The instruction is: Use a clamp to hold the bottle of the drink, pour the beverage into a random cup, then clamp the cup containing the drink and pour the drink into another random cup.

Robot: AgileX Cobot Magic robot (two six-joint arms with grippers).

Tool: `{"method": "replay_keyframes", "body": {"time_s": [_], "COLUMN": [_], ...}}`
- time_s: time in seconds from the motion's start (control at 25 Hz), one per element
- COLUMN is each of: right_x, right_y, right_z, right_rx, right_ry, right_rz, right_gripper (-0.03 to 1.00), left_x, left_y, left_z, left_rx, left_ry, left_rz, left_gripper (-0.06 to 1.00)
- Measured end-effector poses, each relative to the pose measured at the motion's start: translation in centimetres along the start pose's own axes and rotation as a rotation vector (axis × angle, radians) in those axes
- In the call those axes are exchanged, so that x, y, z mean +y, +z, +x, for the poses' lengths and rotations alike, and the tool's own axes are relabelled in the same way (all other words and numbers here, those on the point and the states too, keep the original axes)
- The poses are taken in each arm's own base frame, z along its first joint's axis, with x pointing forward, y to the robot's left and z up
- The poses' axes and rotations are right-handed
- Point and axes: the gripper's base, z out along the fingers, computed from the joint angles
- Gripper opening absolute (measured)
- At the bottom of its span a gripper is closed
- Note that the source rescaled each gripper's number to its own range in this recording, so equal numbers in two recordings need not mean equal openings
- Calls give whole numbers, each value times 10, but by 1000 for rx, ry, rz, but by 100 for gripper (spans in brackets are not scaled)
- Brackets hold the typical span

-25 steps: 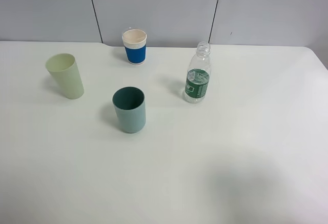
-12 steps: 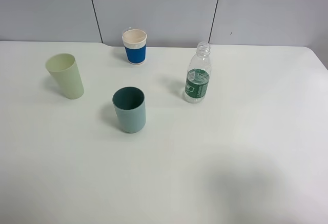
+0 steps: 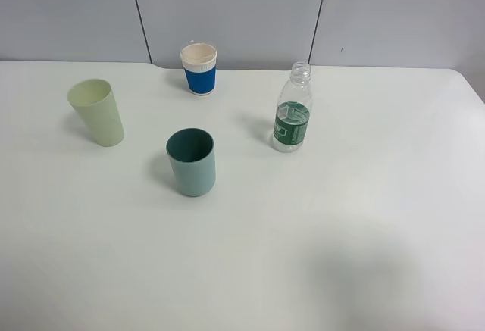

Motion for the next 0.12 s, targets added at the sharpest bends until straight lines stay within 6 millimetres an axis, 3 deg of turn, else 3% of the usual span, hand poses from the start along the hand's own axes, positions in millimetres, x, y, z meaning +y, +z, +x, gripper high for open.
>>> {"method": "replay_keyframes", "body": {"time_s": [0.12], "right_x": [0], "right_y": [0], "right_z": [0], "right_rx": [0], "right_ry": [0], "right_rz": [0], "right_gripper": [79], "left_x": [0], "left_y": [0], "left_z": [0], "left_rx": [0], "left_ry": [0], "left_rz": [0], "left_gripper": [100]}}
